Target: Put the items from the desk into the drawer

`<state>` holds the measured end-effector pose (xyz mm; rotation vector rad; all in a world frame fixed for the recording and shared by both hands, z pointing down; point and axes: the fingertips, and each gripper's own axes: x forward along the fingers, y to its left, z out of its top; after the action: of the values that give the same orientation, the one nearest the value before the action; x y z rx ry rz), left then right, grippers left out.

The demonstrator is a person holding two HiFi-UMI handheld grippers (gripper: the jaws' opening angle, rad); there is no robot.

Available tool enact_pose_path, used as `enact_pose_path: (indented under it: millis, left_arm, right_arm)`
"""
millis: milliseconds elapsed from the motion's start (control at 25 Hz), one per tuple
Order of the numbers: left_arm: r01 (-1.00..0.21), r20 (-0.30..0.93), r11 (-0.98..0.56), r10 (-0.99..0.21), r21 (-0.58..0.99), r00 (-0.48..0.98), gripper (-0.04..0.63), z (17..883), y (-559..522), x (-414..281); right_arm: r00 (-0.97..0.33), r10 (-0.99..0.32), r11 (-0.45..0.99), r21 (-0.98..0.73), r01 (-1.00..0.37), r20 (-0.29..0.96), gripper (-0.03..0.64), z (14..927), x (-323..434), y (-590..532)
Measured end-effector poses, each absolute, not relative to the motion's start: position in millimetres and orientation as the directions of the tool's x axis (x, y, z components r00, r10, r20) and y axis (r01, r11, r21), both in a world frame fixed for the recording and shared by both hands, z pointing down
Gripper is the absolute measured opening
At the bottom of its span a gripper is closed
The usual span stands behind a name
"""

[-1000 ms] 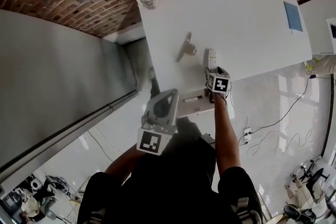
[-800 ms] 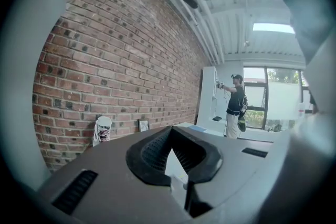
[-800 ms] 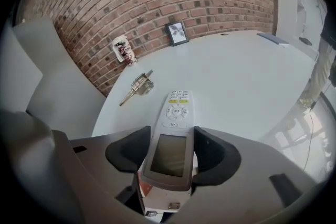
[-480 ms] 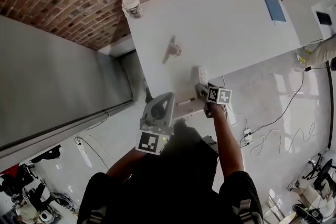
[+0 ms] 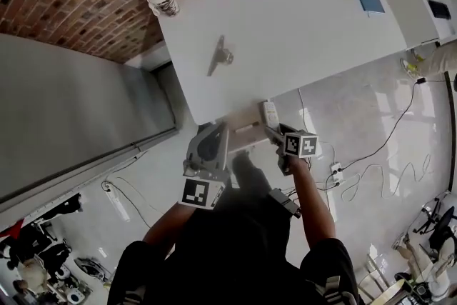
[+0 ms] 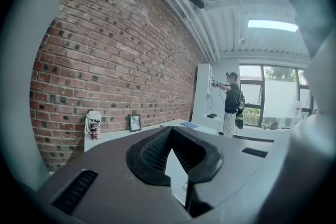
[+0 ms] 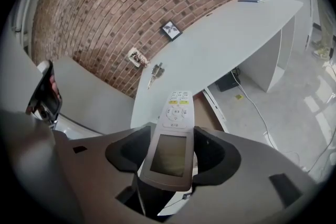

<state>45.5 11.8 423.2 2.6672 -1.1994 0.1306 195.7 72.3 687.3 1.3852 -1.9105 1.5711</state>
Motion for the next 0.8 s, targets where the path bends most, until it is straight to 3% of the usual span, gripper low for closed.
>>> enact_pose_path:
  millis: [360, 560, 800]
  left_arm:
    - [-0.744, 0.176, -0.64, -0.723, 0.191, 0.668, 0.002, 445, 9, 46]
    - [-0.745, 0.194, -0.63, -0.72, 0.22, 0.666, 0.002, 454, 4, 48]
    - [-0.738, 0.22, -0.63, -0.705, 0.239, 0.674, 0.002, 474, -5, 47]
  right_arm:
    - [-0.455, -0.306, -0.031, -0.486, -0.873, 0.836, 0.252, 776, 187, 107]
    - [-0.423, -0.199, 0.061, -0.419, -0.906, 0.884, 0.252, 828, 178, 115]
    - [-0.324, -0.163, 0.197, -0.291, -0.936, 0.932, 0.252, 883, 171, 110]
